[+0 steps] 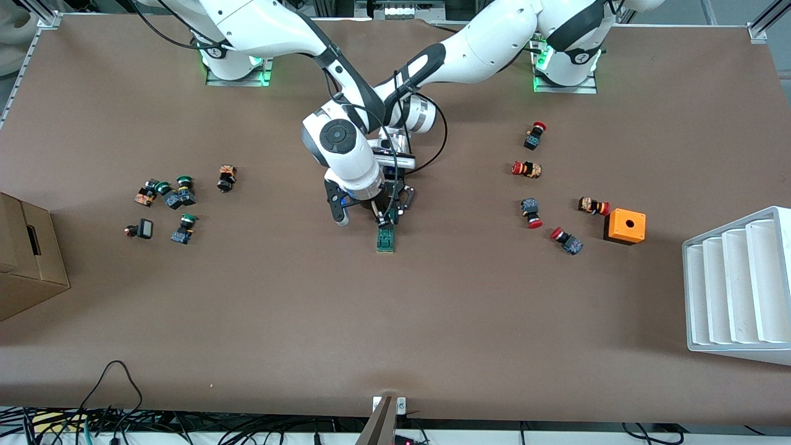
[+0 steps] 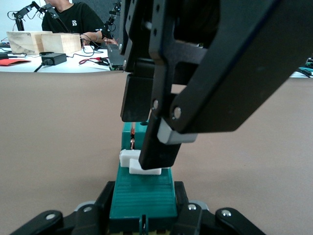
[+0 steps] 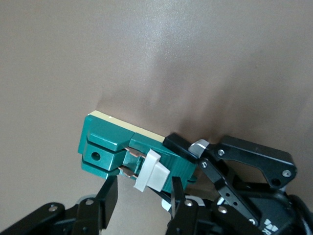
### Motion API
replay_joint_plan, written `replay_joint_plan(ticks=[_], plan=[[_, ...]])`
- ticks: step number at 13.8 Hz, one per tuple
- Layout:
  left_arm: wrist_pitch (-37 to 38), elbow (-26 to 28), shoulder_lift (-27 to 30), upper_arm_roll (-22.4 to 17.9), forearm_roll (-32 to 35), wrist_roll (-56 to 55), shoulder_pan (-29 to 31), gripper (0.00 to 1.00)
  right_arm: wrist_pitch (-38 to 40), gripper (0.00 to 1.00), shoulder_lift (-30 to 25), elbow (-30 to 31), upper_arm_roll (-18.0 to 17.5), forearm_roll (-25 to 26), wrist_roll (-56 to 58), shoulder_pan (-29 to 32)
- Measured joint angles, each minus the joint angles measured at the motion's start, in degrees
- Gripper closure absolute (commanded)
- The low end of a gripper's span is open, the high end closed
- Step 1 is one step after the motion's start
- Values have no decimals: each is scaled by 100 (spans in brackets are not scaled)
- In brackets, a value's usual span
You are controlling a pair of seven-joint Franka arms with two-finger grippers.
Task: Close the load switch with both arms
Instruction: 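Grip the white lever with the right gripper and push it down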
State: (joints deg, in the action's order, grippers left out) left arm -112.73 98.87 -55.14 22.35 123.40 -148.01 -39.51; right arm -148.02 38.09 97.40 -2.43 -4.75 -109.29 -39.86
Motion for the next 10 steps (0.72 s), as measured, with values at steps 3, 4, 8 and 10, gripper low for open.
replay_joint_plan(ticks=[3,4,8,10], plan=[[0,0,0,0,0,0,0,47,0,49,1,5,1,10,-30,0],[0,0,0,0,0,0,0,47,0,49,6,10,1,11,-33,0],[6,-1,-5,0,3,-12,-1,47,-49,50,70,12,1,12,-38,-18],[9,-2,-6,0,3,-22,-1,47,-98,51,103,12,1,15,-43,-34]])
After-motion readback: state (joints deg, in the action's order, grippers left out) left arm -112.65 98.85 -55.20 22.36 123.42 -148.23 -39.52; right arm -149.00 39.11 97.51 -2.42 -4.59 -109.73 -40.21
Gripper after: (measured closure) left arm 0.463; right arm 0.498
